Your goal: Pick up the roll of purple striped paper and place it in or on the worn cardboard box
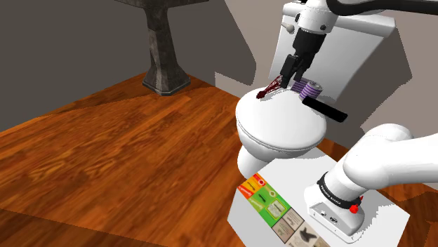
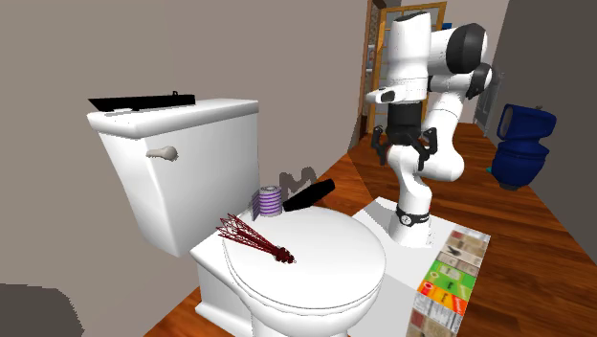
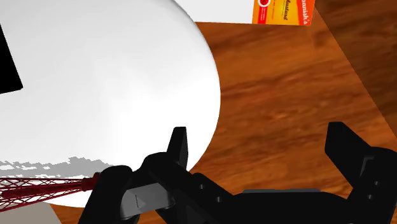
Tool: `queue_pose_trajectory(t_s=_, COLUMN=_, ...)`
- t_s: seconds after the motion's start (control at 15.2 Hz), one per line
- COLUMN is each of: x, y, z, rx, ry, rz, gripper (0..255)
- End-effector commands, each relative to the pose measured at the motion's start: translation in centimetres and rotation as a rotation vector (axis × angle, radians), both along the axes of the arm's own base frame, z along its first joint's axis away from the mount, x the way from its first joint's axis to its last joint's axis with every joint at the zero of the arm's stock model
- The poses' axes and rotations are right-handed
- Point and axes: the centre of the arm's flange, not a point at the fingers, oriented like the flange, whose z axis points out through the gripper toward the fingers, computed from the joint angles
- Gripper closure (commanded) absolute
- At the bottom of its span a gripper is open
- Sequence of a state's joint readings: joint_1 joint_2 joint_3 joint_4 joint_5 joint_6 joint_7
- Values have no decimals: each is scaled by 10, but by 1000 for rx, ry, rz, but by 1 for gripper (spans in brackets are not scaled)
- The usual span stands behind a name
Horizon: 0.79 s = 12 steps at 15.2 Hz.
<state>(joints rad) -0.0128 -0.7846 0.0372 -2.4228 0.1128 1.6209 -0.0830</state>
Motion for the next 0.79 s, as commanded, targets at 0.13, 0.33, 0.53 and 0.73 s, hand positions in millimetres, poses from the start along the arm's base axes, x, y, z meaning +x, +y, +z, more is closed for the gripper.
queue_pose_trajectory(t_s=0.13, x=5, y=-24, z=-9, rx=2, ry=-6, rz=1, gripper=0)
queue_pose_trajectory(t_s=0.33, x=12, y=-61, z=-23, rx=4, ry=-16, rz=4, gripper=0)
queue_pose_trajectory(t_s=0.53, x=19, y=-97, z=-37, rx=7, ry=-26, rz=6, gripper=0)
queue_pose_trajectory(t_s=0.73, x=27, y=-134, z=-50, rx=10, ry=-36, rz=8, gripper=0)
